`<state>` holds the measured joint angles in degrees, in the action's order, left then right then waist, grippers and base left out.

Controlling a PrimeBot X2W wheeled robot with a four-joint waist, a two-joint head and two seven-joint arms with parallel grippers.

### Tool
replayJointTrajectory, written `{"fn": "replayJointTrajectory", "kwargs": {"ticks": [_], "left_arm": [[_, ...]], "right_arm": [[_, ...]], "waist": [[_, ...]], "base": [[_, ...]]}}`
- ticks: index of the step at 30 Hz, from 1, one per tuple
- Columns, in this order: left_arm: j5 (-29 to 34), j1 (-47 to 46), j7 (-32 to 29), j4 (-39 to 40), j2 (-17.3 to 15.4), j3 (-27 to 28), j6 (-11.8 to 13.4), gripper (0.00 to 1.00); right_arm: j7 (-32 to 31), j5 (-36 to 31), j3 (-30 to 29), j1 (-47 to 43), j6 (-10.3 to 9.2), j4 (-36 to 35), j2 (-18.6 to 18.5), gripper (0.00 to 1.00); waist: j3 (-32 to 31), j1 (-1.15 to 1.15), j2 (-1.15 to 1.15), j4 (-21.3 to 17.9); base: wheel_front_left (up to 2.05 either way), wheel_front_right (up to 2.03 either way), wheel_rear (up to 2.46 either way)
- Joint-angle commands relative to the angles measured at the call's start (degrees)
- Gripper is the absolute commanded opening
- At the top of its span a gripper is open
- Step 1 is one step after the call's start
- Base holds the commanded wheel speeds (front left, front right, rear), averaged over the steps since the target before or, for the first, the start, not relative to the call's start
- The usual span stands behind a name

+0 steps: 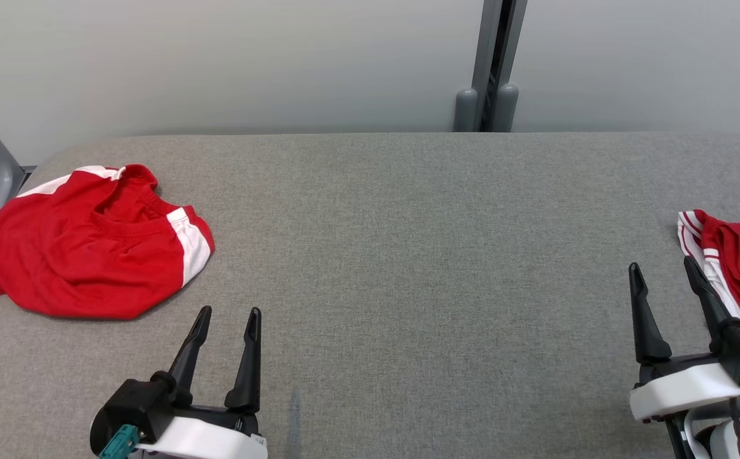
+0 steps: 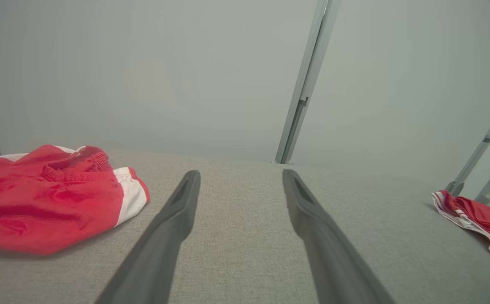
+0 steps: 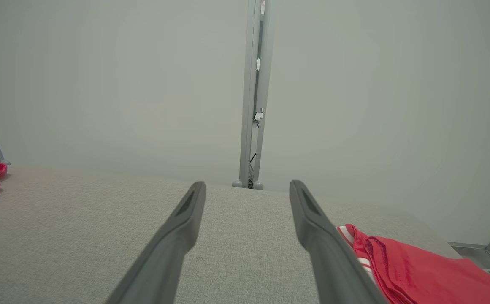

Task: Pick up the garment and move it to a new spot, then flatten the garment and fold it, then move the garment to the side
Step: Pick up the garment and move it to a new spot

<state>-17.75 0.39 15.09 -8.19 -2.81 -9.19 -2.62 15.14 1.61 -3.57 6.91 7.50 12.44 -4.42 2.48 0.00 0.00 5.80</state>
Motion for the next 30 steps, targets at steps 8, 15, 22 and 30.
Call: {"fn": "replayJointTrajectory", "kwargs": {"ticks": [8, 15, 22, 30], "left_arm": [[-0.1, -1.0, 0.0, -0.3, -0.2, -0.1, 0.0, 1.0], [-0.1, -1.2, 0.0, -0.2, -0.2, -0.3, 0.1, 1.0], [0.0, -1.1, 0.0, -0.3, -0.2, -0.1, -0.1, 1.0], [0.0, -1.2, 0.0, -0.3, -0.2, -0.1, 0.0, 1.0]], "right_arm": [[0.1, 0.6, 0.3, -0.1, -0.02, 0.2, -0.4, 1.0], [0.1, 0.7, 0.4, 0.0, -0.02, -0.3, -0.2, 1.0], [0.1, 0.7, 0.4, -0.1, -0.02, -0.3, -0.1, 1.0], [0.1, 0.9, 0.5, 0.2, -0.02, -0.5, -0.1, 1.0]], "waist": [[0.0, 0.0, 0.0, 0.0], [0.0, 0.0, 0.0, 0.0], [-0.1, 0.0, 0.0, -0.2], [0.0, 0.0, 0.0, -0.2]], "base": [[0.0, 0.0, 0.0], [0.0, 0.0, 0.0], [0.0, 0.0, 0.0], [0.0, 0.0, 0.0]]}}
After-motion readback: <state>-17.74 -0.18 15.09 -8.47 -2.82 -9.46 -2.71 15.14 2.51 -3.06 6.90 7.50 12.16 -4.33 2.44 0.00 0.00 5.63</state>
